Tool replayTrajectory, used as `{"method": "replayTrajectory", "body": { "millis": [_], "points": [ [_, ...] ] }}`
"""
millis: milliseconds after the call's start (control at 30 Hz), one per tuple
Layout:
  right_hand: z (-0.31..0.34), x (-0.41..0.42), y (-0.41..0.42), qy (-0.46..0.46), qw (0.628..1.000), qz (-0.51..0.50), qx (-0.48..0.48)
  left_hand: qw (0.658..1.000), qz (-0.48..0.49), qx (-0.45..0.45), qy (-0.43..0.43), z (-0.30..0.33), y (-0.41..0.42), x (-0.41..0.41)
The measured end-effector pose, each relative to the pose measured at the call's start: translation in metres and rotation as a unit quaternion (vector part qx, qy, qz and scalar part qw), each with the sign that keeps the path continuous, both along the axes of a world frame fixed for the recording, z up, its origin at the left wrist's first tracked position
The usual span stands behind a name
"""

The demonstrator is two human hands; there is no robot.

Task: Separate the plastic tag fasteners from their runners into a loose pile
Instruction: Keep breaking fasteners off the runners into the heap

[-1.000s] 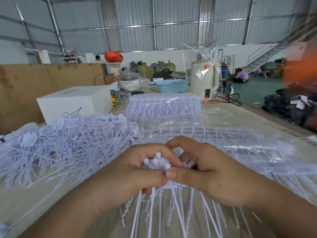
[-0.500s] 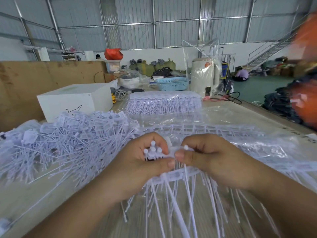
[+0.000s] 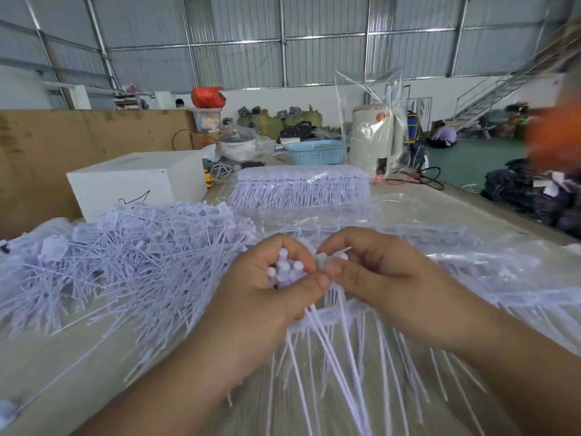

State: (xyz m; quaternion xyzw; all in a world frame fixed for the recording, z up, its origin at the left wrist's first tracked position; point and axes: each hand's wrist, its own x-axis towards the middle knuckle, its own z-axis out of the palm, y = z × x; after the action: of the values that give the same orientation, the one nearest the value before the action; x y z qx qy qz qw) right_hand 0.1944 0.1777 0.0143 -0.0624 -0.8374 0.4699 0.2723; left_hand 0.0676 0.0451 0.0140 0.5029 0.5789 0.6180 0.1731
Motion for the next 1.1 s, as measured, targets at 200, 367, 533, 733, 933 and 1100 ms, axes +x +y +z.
{"method": "replayTrajectory", "body": {
  "millis": [200, 367, 533, 733, 933, 1100],
  "points": [
    [0.006, 0.004, -0.005, -0.028, 0.995, 0.08, -0.056, 0.994, -0.1, -0.042, -0.004, 0.004, -0.006, -0.004],
    [0.008, 0.008, -0.006, -0.055, 0.986, 0.136, -0.074, 0.986, -0.154, -0.063, -0.004, 0.006, -0.007, -0.004],
    [0.013, 0.01, -0.013, -0.098, 0.988, 0.121, 0.003, 0.985, -0.158, -0.065, -0.023, 0.005, -0.005, -0.008],
    [0.011, 0.007, -0.018, -0.169, 0.973, -0.006, 0.155, 0.984, -0.143, -0.094, 0.054, -0.002, -0.003, -0.009],
    [0.007, 0.006, -0.017, -0.183, 0.968, 0.014, 0.171, 0.969, -0.196, -0.132, 0.072, -0.002, -0.005, -0.011],
    [0.015, 0.009, 0.0, -0.156, 0.982, 0.083, 0.07, 0.976, -0.183, -0.095, 0.074, 0.003, -0.007, -0.024]
  ]
}}
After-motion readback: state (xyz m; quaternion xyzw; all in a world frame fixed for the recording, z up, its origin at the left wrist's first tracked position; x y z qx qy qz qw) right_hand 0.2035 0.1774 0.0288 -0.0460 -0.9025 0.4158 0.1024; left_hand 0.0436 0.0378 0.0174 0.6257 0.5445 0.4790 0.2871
